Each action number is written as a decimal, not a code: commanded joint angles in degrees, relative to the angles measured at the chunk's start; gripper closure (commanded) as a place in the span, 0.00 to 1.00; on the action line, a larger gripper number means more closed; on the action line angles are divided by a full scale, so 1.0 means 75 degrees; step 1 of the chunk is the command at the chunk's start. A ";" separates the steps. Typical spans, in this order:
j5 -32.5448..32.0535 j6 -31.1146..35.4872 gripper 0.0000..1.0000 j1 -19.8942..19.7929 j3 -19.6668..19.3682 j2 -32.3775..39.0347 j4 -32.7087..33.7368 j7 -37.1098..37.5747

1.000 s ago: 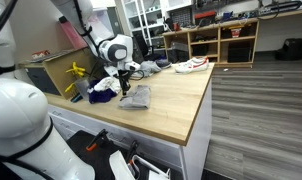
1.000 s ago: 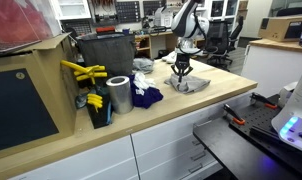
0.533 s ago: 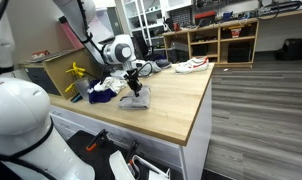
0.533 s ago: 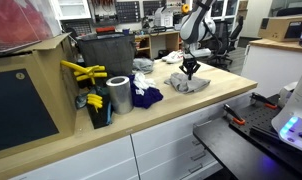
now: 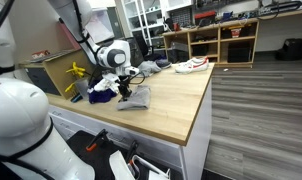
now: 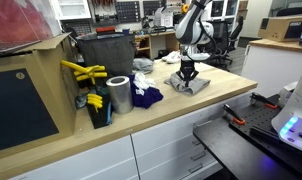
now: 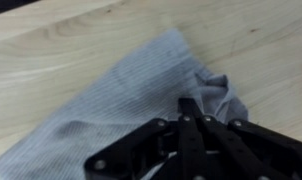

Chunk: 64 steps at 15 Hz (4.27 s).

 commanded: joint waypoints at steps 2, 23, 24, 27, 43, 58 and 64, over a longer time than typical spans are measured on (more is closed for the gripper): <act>0.1996 -0.1562 1.00 -0.0637 0.0733 -0.0229 0.0189 -0.1434; 0.0367 0.1843 0.51 -0.0260 -0.0142 -0.0094 0.0138 -0.1058; 0.0358 0.1914 0.44 -0.0252 -0.0153 -0.0077 0.0159 -0.1005; 0.0335 0.2109 0.20 -0.0266 -0.0171 -0.0008 0.0186 -0.0976; 0.0731 0.2005 0.99 -0.0370 0.0198 0.0176 0.0336 -0.0748; 0.1898 0.1642 0.64 -0.0307 0.1013 0.0367 0.2018 -0.0777; 0.2658 0.1583 0.20 -0.0640 0.1314 0.0201 0.2071 -0.1281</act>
